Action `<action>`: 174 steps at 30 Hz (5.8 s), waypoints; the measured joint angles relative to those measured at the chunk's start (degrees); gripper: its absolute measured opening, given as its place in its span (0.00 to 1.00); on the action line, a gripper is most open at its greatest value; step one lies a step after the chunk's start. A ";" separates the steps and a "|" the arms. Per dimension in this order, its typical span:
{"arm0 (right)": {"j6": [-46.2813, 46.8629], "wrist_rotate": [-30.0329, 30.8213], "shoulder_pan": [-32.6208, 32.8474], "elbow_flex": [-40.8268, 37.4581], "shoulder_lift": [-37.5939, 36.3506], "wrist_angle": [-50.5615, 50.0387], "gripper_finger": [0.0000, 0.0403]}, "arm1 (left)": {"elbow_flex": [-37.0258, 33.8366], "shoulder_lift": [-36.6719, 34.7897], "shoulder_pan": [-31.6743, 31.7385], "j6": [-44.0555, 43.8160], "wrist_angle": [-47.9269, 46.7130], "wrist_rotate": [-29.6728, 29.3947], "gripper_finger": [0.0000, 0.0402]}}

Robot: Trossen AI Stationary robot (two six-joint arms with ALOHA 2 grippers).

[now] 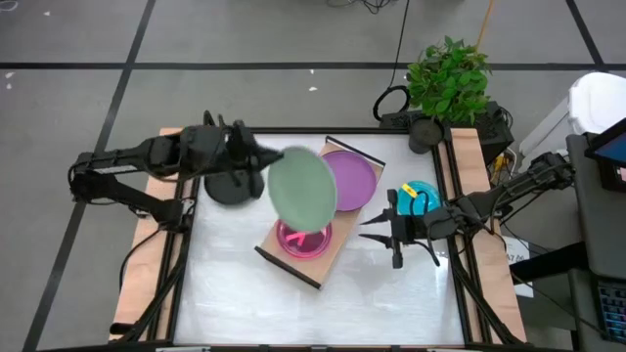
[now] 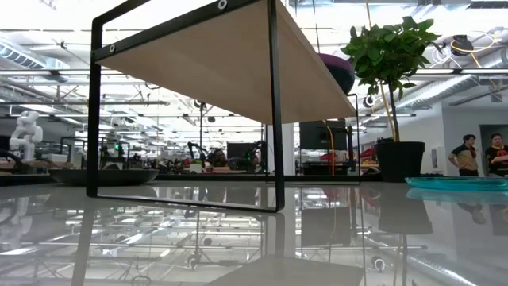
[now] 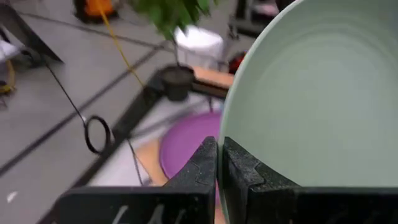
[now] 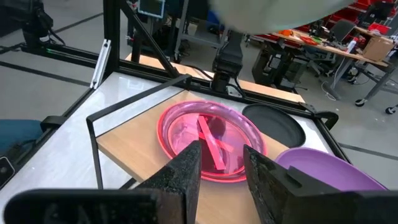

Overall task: Place and stack plates onto a shelf
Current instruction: Stack the big green plate on top of the big violet plate, then stack the small transparent blue plate on top of the small transparent pink plate

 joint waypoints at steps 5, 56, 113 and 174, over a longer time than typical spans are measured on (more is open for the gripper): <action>-0.29 -0.02 0.00 0.00 0.00 0.00 0.26 | -0.04 3.28 4.84 1.58 5.20 1.40 0.02; -0.90 -1.53 4.50 0.00 0.00 -2.19 0.26 | -0.02 23.67 17.55 -4.02 13.30 14.20 0.04; 19.91 1.52 4.51 -0.02 0.00 -19.69 0.26 | -0.44 11.72 13.04 2.57 -18.28 3.46 0.29; 49.52 -3.54 -17.79 -24.59 0.02 -38.27 0.42 | -30.25 -11.69 -5.99 -3.93 1.97 1.01 0.29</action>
